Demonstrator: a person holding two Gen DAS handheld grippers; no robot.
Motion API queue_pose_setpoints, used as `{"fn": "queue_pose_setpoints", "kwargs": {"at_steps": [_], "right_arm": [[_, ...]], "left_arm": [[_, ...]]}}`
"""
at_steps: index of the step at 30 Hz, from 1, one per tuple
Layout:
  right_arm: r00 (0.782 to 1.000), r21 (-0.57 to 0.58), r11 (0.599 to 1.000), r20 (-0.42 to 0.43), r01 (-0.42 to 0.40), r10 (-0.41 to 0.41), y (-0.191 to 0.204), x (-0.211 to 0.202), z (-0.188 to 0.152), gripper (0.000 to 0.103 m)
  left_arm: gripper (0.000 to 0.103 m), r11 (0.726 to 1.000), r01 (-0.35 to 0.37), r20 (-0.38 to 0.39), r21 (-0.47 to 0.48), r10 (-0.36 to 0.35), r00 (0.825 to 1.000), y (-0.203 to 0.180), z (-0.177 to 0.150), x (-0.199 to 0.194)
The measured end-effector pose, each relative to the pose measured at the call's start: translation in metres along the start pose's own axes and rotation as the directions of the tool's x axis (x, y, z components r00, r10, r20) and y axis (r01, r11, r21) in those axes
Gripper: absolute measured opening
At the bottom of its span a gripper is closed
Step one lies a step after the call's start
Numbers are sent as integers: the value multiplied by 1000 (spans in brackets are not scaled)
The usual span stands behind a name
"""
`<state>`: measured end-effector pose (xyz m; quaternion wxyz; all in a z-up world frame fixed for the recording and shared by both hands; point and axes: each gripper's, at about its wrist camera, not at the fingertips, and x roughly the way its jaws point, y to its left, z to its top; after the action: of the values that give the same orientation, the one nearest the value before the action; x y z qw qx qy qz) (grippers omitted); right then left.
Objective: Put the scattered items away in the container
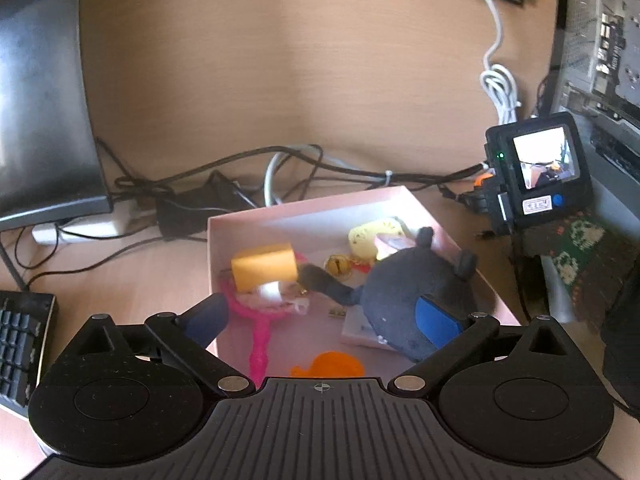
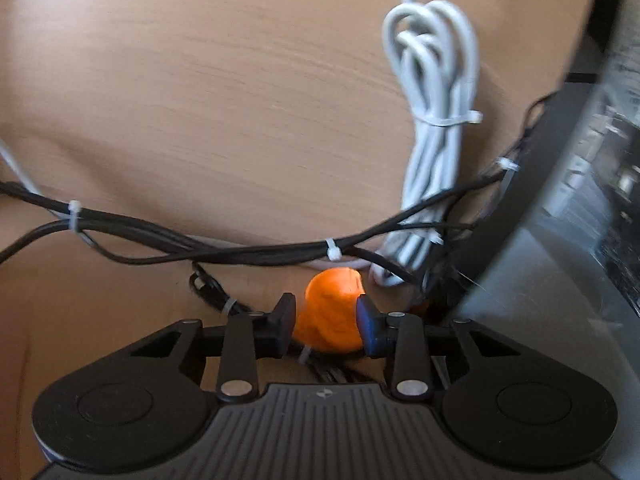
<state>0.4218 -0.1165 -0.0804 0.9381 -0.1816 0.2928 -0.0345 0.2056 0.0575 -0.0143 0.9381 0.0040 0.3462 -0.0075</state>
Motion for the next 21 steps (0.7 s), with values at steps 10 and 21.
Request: {"fn": "queue_pose_setpoints", "kwargs": {"at_steps": [10,21], "right_arm": [[998,31,999,-66,-10,12,2,16,-3,8],[993,46,992,15,-120,120,2,-70,-27,2]], "left_arm": [[102,998,2,-36,-62,-4,999,15,0,4],[102,998,18,-10,-66,-18,1000,5,-4,-21]]}}
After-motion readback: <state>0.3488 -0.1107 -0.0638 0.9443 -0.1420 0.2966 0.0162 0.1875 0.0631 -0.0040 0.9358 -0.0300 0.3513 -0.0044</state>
